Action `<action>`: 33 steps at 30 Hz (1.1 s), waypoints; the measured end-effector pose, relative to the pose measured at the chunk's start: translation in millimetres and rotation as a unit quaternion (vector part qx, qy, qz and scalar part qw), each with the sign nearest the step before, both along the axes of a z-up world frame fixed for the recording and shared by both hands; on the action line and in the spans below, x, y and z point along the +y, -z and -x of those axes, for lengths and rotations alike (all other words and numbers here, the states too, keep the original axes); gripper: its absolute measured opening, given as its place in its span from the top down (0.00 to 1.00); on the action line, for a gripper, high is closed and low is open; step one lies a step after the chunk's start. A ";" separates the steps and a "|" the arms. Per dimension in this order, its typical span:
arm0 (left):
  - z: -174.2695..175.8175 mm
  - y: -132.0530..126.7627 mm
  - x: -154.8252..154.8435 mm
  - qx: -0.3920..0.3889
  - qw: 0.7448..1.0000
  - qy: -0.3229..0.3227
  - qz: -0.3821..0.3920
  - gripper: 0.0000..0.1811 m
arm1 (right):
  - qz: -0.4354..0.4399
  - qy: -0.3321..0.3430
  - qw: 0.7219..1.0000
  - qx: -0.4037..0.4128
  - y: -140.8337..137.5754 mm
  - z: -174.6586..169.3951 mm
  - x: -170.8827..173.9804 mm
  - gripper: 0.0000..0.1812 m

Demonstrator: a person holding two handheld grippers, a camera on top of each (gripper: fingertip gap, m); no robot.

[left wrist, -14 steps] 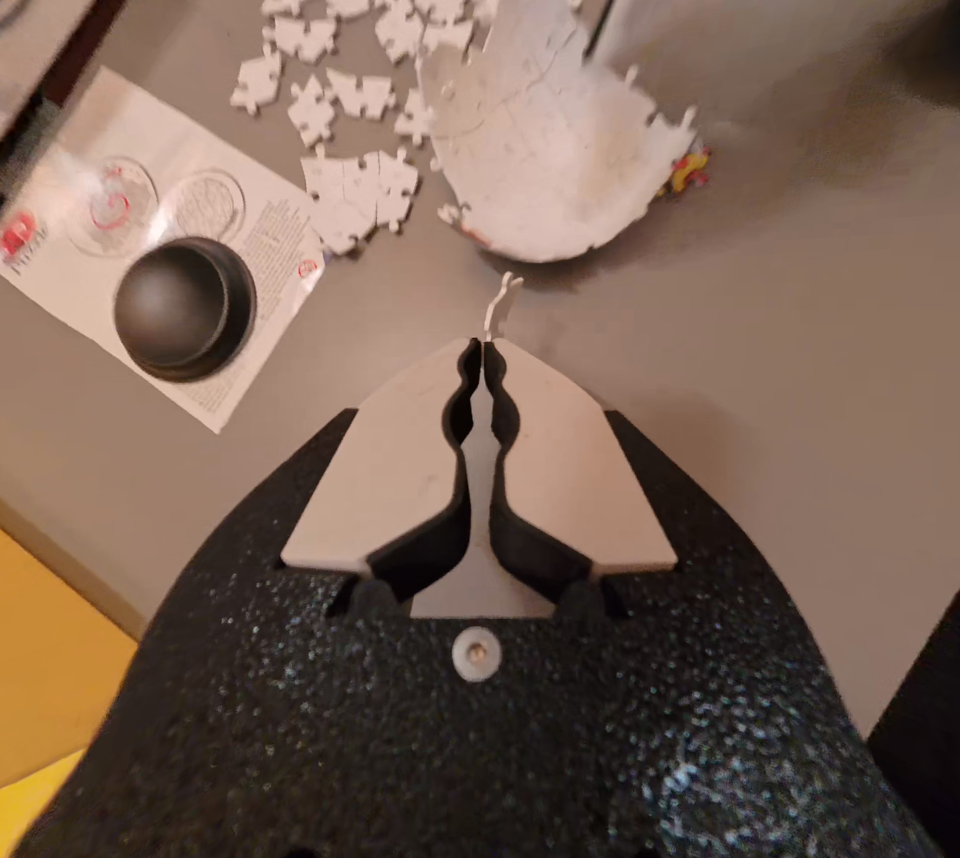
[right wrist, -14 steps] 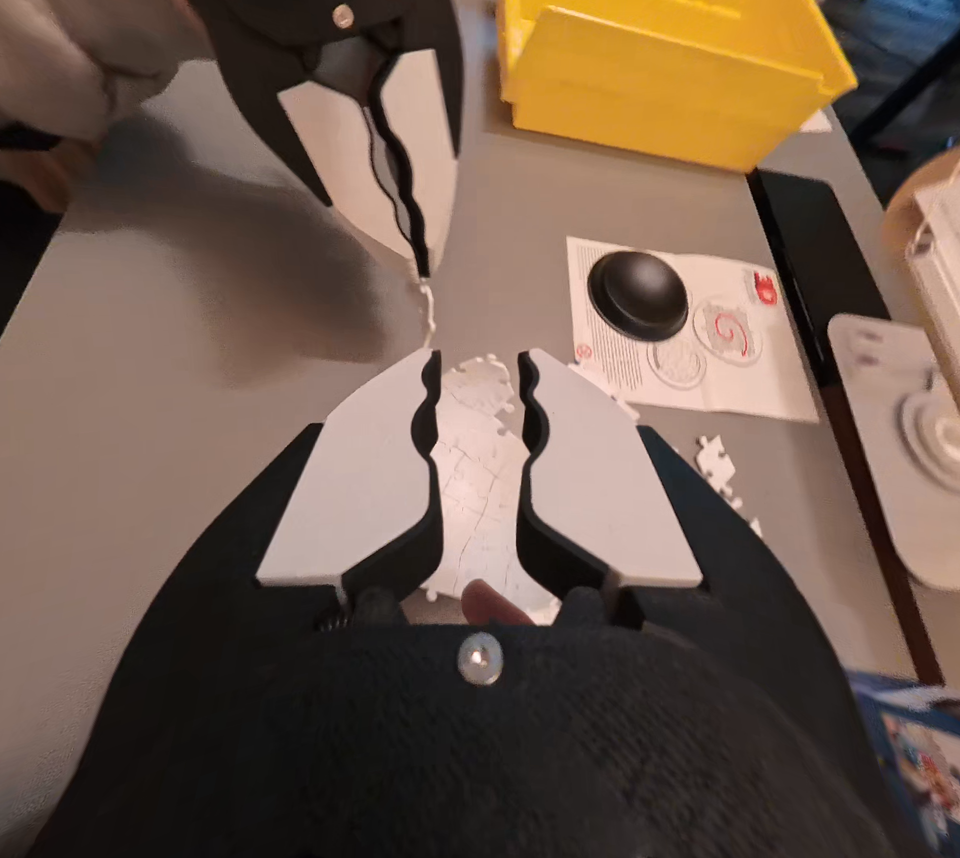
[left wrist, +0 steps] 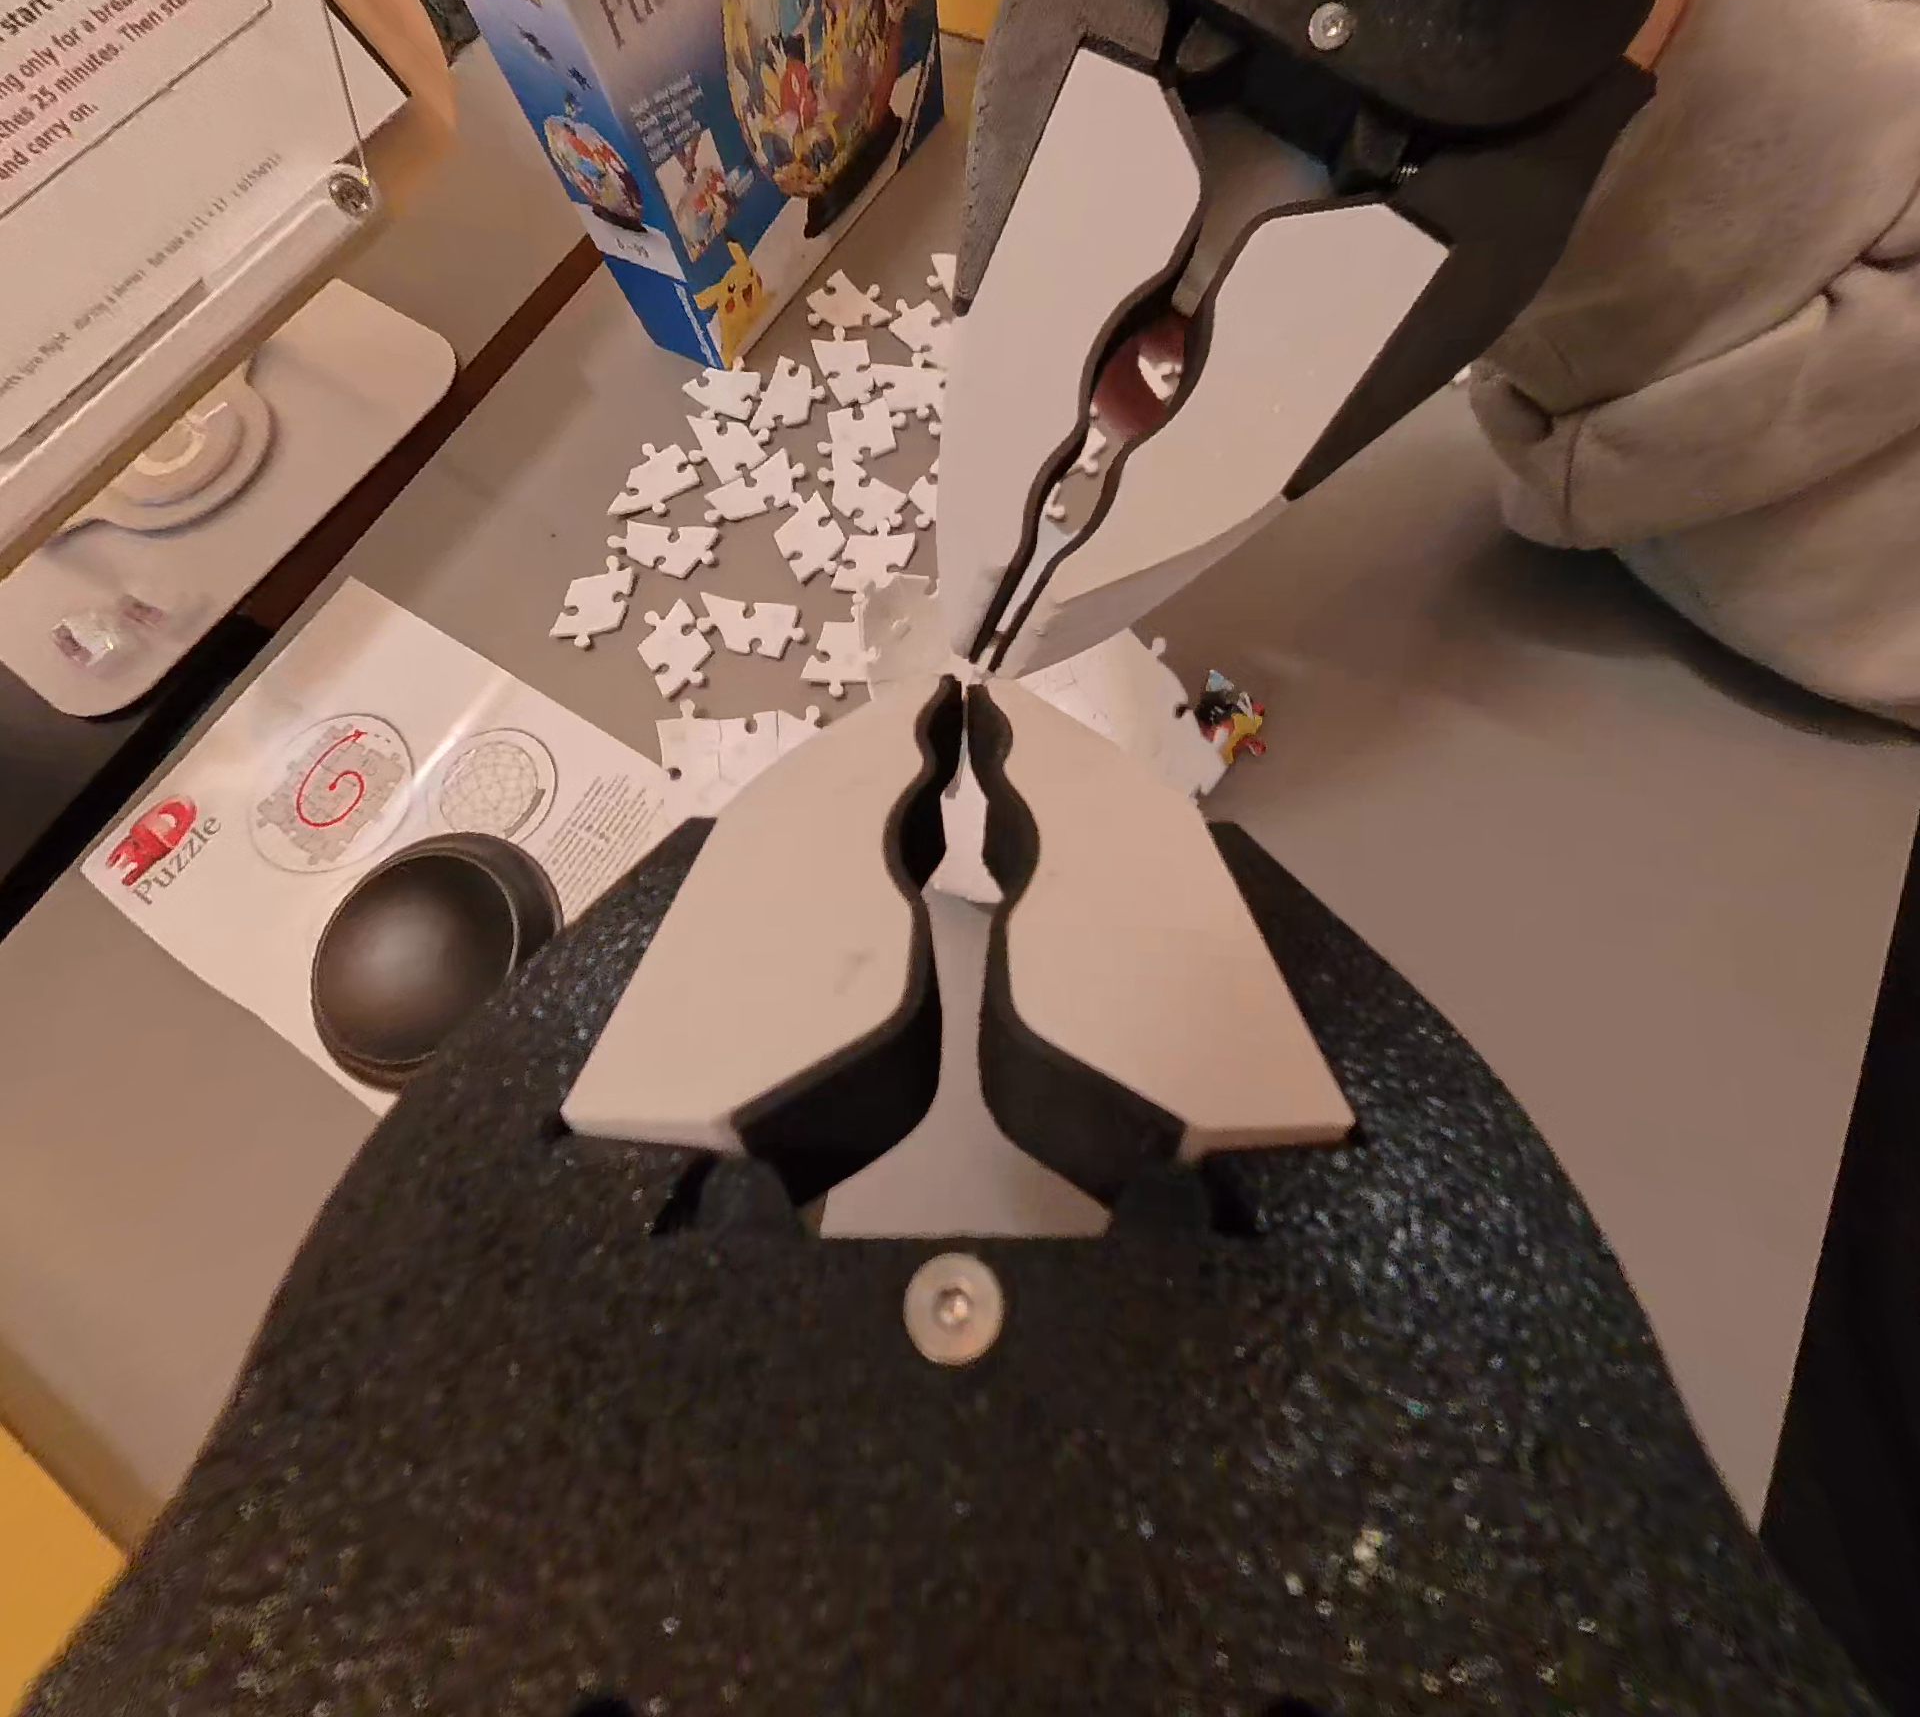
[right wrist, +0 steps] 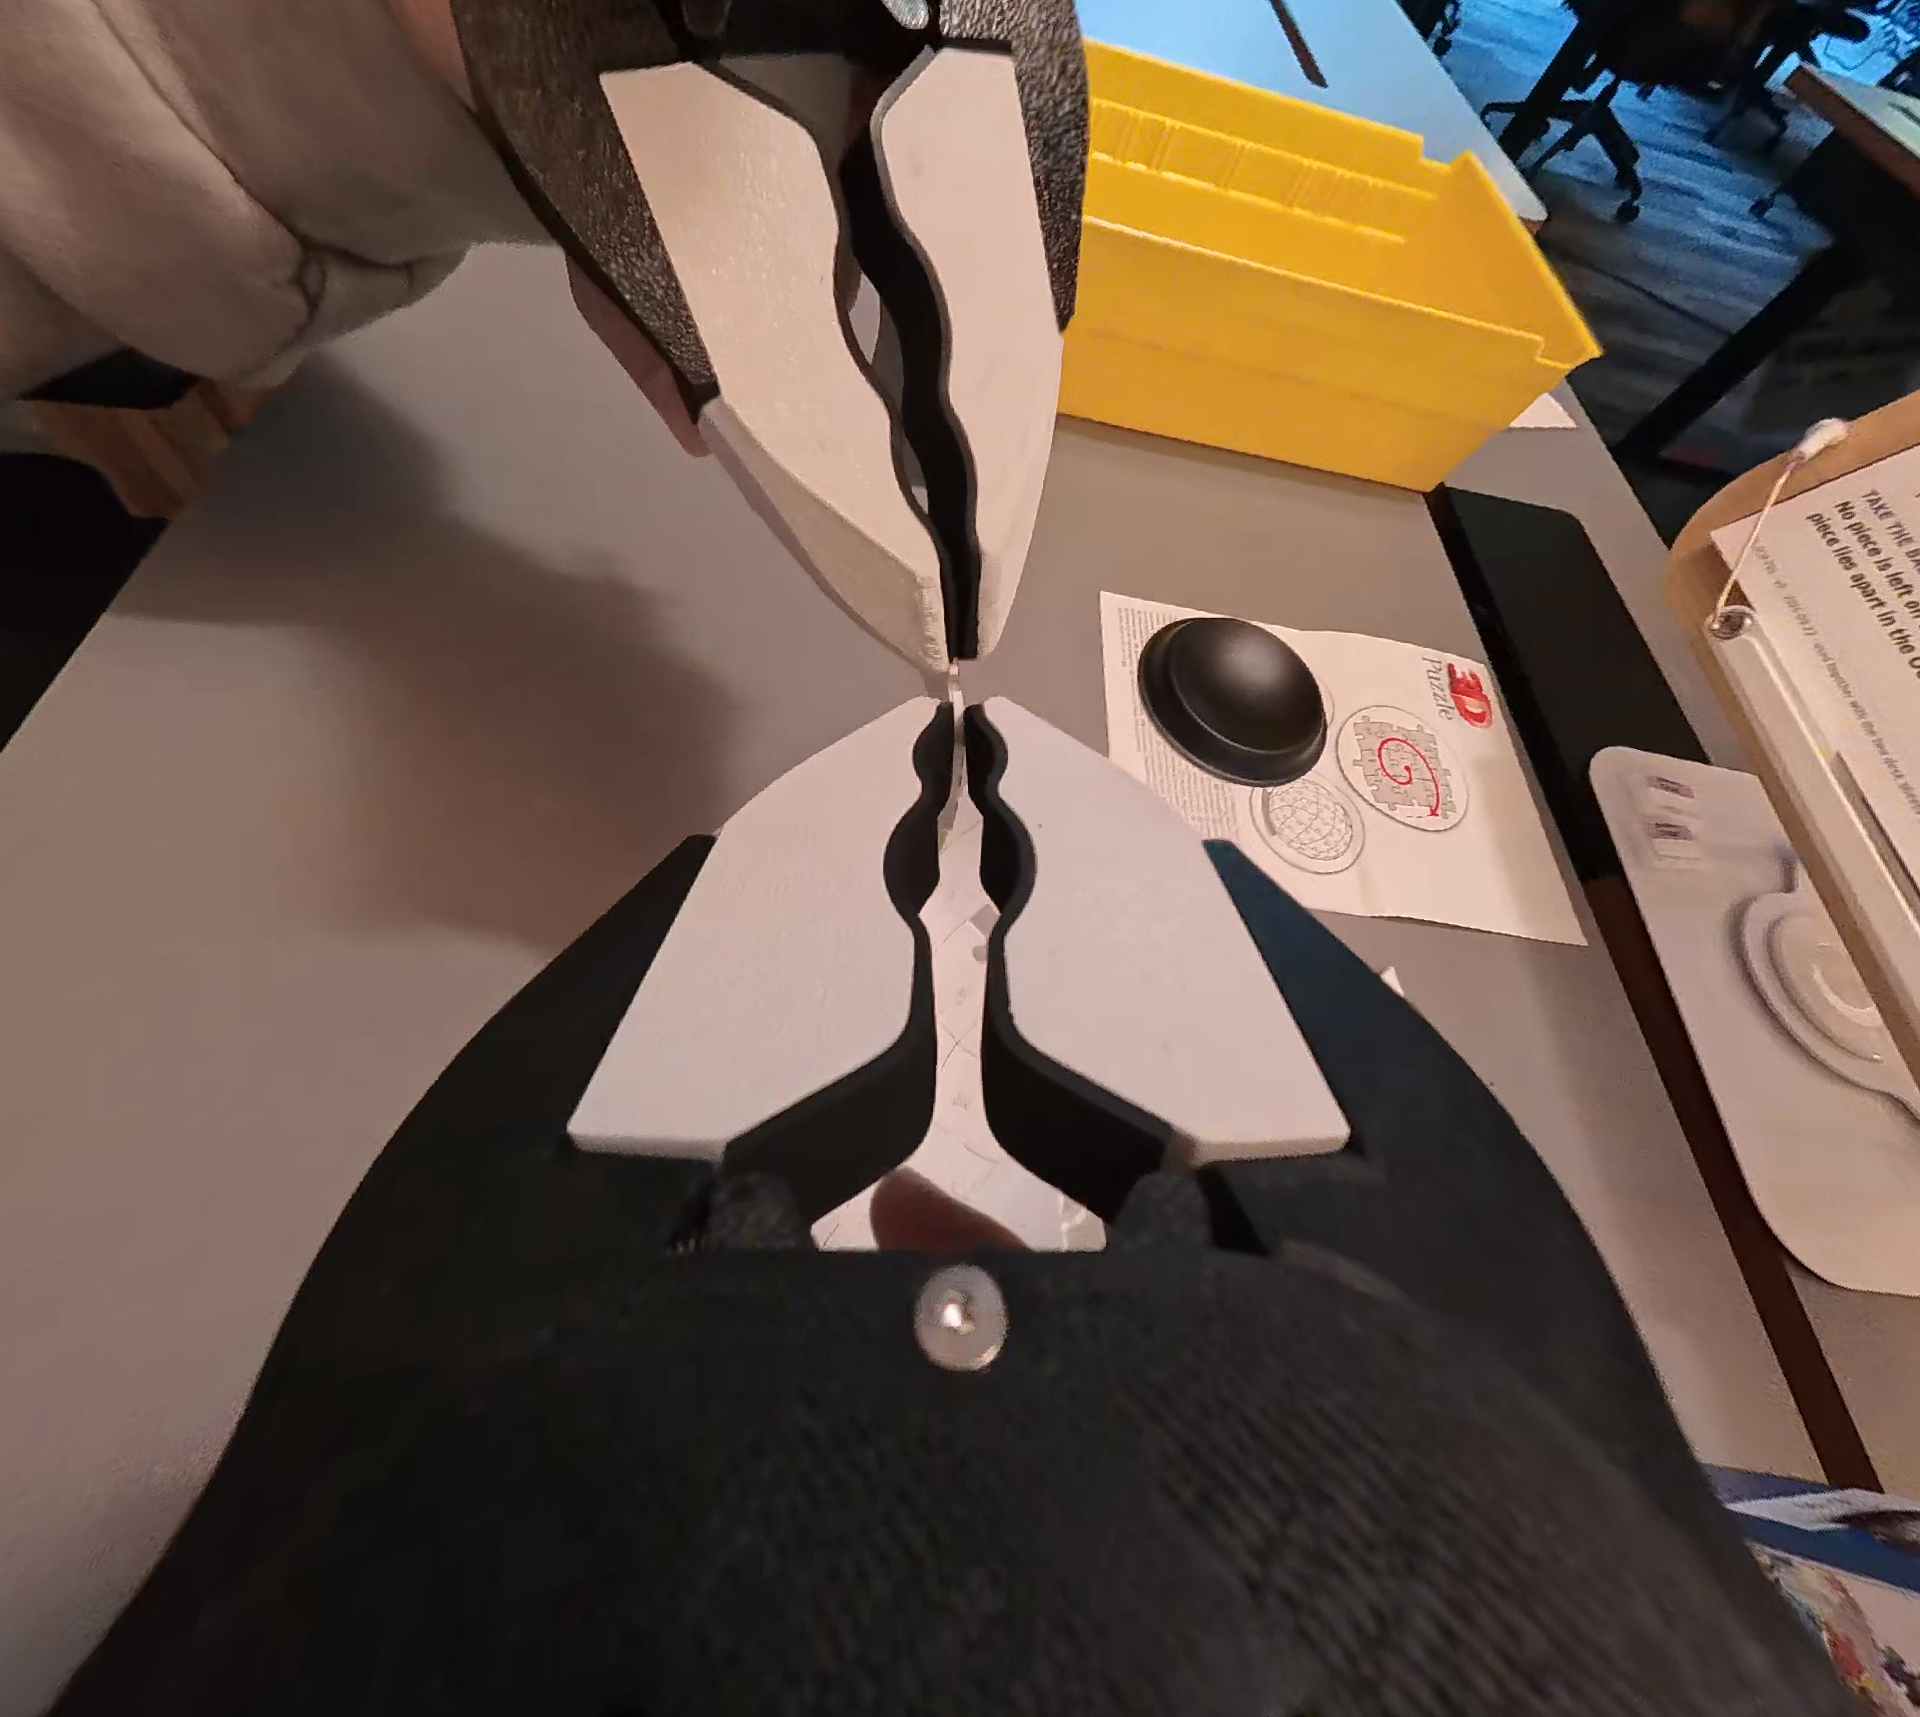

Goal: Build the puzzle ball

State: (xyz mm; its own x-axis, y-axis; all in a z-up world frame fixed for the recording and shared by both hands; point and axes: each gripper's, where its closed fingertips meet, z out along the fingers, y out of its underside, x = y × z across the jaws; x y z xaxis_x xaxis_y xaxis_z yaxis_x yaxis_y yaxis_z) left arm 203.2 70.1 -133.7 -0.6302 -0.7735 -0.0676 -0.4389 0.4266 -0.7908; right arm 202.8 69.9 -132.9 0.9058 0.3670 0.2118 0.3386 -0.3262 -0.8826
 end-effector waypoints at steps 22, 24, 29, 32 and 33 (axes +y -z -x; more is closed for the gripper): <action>-13.7 -31.7 -7.9 -0.088 0.988 0.008 0.129 1.00 | -0.140 -0.013 0.963 0.230 -54.9 -14.5 -7.7 0.98; -15.3 -30.4 -8.7 -0.086 0.989 0.015 0.123 1.00 | -0.140 -0.010 0.965 0.220 -53.0 -16.2 -9.4 0.98; -16.2 -9.3 -2.0 -0.024 0.997 0.025 0.068 1.00 | -0.109 0.020 0.981 0.157 -38.8 -27.9 -17.3 0.93; -12.5 5.6 -1.2 0.018 0.999 0.046 0.015 1.00 | -0.093 0.003 0.989 0.112 -32.7 -22.1 -23.2 0.91; -12.1 8.6 -2.0 0.029 0.998 0.052 0.002 1.00 | -0.087 0.001 0.991 0.105 -30.2 -20.5 -22.8 0.91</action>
